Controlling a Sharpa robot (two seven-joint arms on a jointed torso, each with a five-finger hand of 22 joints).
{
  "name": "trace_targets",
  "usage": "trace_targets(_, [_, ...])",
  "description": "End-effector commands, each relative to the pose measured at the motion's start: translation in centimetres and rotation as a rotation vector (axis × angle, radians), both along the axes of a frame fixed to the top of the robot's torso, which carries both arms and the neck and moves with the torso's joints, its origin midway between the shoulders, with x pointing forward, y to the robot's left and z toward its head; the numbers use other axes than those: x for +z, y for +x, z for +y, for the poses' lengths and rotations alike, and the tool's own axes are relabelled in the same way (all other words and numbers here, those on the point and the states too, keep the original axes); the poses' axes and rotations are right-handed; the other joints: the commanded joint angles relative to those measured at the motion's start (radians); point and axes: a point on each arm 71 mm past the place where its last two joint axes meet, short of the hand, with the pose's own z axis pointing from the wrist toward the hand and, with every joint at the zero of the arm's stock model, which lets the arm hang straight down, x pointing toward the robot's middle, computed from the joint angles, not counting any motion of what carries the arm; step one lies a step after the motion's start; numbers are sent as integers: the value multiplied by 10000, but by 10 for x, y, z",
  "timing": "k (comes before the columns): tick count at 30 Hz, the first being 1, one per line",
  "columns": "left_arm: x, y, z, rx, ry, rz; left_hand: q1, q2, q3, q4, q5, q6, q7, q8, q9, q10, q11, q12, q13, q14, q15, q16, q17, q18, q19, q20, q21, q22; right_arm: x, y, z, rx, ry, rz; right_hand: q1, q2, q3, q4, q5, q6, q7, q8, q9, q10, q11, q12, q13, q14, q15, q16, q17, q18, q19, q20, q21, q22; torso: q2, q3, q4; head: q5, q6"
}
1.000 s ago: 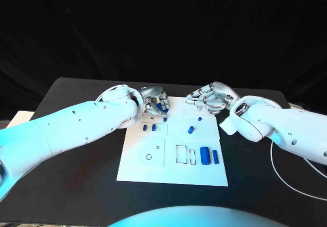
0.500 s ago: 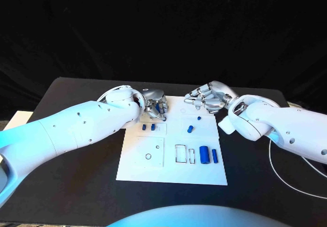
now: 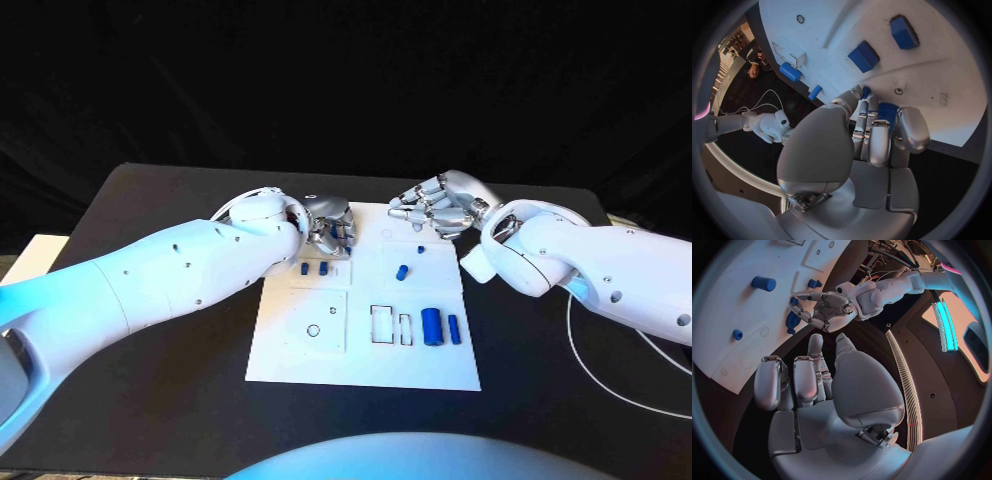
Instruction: Assemble the parts on the task board
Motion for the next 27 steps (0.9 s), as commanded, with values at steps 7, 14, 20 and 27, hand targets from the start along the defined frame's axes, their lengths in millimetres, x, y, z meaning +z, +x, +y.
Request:
trace_targets(7, [-8, -2, -5, -61, 229, 126, 102, 146, 259, -109, -75, 248, -18, -124, -88, 295, -37, -199, -90, 328, -120, 63, -47, -150, 120, -34, 168, 165, 0, -1, 2, 167, 23, -54, 22, 54, -60, 24, 34, -68, -1, 14, 15, -60, -4, 40, -9, 310, 77, -33, 8, 83, -22, 4, -33, 3, -3, 5, -6, -19, -24])
trace_targets(14, [-11, 0, -5, 116, 400, 148, 237, 235, 527, -258, -117, 355, -9, -207, -152, 459, -55, -312, -140, 335, -135, 76, -80, -165, 135, -55, 240, 252, 0, -1, 2, 175, 25, -55, 22, 54, -60, 24, 34, -68, -1, 14, 15, -60, -4, 40, -9, 310, 77, -33, 8, 83, -22, 4, -33, 3, -2, 6, 1, -34, -25])
trace_targets(20, [-13, 1, -4, 229, 586, 235, 272, 258, 638, -326, -126, 384, -3, -250, -183, 515, -56, -359, -153, 332, -140, 75, -104, -167, 133, -61, 249, 271, 0, -1, 3, 181, 26, -54, 41, 75, -78, 26, 65, -66, -1, 16, 16, -61, -5, 43, -13, 312, 76, -32, 13, 82, -18, 3, -31, 7, -5, 9, -4, -40, -22])
trace_targets(27, [-15, 2, -5, 211, 754, 269, 359, 340, 921, -526, -156, 632, -30, -257, -210, 843, -118, -363, -118, 350, -177, 120, -85, -201, 178, -93, 424, 451, 0, -1, 3, 188, 27, -54, 41, 75, -78, 26, 65, -66, -1, 16, 16, -61, -5, 43, -13, 312, 76, -32, 13, 82, -18, 3, -31, 7, -9, 8, -3, -41, -30])
